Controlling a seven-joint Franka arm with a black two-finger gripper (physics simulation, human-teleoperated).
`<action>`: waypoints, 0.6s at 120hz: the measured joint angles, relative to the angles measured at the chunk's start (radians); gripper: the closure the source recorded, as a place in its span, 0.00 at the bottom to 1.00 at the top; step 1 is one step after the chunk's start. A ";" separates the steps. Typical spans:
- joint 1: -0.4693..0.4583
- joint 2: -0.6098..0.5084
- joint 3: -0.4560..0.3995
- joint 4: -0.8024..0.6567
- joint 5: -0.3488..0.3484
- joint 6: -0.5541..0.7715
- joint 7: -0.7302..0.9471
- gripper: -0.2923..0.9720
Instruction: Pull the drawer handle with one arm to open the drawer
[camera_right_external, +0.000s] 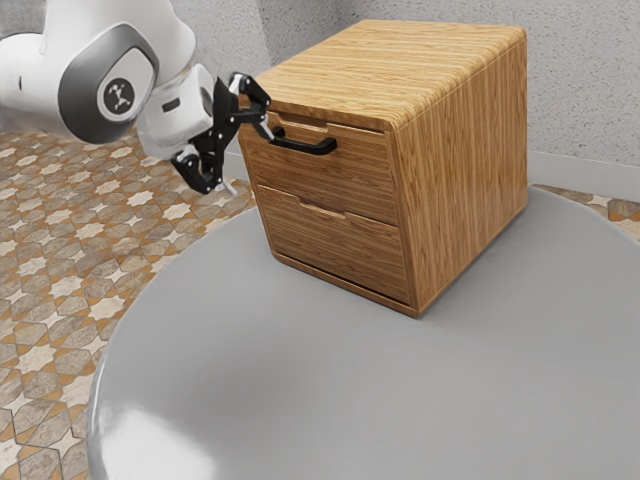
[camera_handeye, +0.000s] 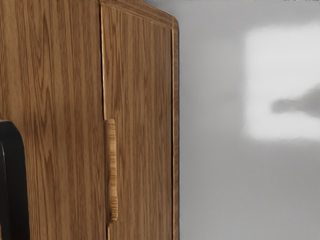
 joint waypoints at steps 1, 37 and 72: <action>0.000 0.001 0.000 0.001 -0.001 0.000 0.000 0.23; 0.009 0.048 -0.001 0.039 -0.037 0.002 0.003 0.23; 0.047 0.062 -0.001 0.046 -0.057 0.003 0.004 0.23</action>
